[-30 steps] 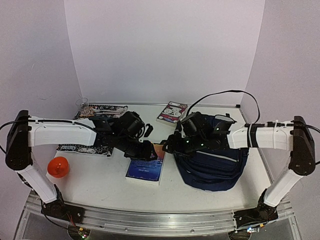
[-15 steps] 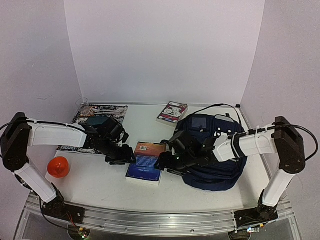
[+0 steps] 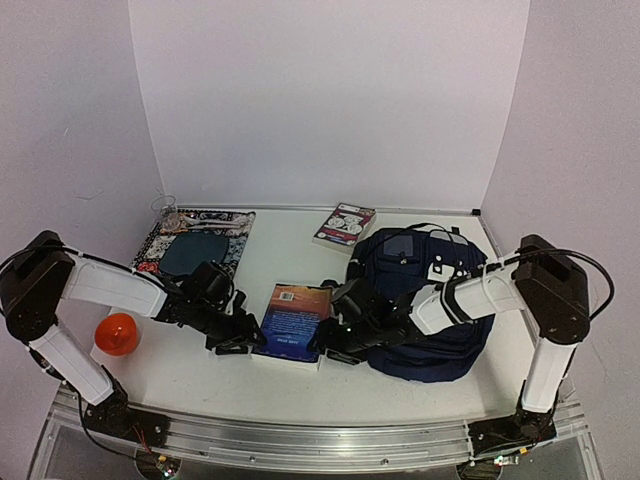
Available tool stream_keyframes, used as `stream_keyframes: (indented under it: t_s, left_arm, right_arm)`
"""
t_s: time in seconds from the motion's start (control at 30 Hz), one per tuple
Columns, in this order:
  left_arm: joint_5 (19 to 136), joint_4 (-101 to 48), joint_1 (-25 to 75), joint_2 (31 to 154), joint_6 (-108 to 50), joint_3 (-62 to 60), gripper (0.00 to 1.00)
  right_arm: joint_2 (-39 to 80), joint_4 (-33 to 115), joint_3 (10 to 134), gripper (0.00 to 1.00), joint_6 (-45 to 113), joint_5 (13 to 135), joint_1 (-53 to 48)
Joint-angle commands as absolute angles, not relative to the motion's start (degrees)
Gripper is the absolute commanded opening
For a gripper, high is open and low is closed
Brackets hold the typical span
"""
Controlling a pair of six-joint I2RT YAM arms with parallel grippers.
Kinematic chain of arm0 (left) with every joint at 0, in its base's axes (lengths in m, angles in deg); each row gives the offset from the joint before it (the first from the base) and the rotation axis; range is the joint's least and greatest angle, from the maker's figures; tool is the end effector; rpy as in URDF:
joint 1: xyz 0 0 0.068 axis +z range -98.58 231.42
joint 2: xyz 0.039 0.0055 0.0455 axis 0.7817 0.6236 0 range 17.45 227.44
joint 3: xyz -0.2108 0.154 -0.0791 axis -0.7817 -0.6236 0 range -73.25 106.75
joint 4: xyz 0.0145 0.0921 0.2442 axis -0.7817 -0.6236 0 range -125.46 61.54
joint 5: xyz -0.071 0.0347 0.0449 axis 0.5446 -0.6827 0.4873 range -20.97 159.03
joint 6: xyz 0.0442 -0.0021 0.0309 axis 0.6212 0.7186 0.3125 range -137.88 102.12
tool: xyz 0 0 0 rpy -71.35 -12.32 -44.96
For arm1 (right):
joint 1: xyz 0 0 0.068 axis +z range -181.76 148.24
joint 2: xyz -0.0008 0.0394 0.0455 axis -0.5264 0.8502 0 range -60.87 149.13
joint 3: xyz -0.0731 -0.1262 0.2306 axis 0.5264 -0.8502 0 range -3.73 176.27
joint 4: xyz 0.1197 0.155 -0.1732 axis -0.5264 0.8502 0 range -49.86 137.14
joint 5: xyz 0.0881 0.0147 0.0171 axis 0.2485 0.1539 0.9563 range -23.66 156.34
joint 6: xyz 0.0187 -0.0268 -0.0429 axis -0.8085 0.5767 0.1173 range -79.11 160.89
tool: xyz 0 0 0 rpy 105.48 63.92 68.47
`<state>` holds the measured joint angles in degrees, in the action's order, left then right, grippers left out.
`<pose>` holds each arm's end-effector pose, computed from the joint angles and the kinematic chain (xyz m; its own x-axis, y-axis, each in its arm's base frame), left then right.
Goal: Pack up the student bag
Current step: Pick up the book from the center of the board.
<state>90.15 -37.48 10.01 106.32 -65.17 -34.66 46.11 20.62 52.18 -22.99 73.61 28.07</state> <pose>0.1957 -0.1896 0.1351 -0.9922 -0.0389 -0.1187 0.0382 0.8100 -0.5852 0.1926 0.3403 0.1560 -0.9345 0.1647 -0.3157 -0.1653 0.5845 0.7943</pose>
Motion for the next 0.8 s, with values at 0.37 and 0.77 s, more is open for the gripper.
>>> stream_keyframes:
  t_s: [0.37,0.77]
  left_arm:
    - [98.6,-19.0,10.2,103.3,-78.4,-41.7,0.57]
    - [93.6,-16.2,11.4,96.4,-85.3,-46.0,0.58]
  right_arm:
    - [47.0,4.3,49.5,0.34,-27.9,83.0,28.6]
    - [43.1,-3.3,47.2,0.00,-32.0,83.5,28.4]
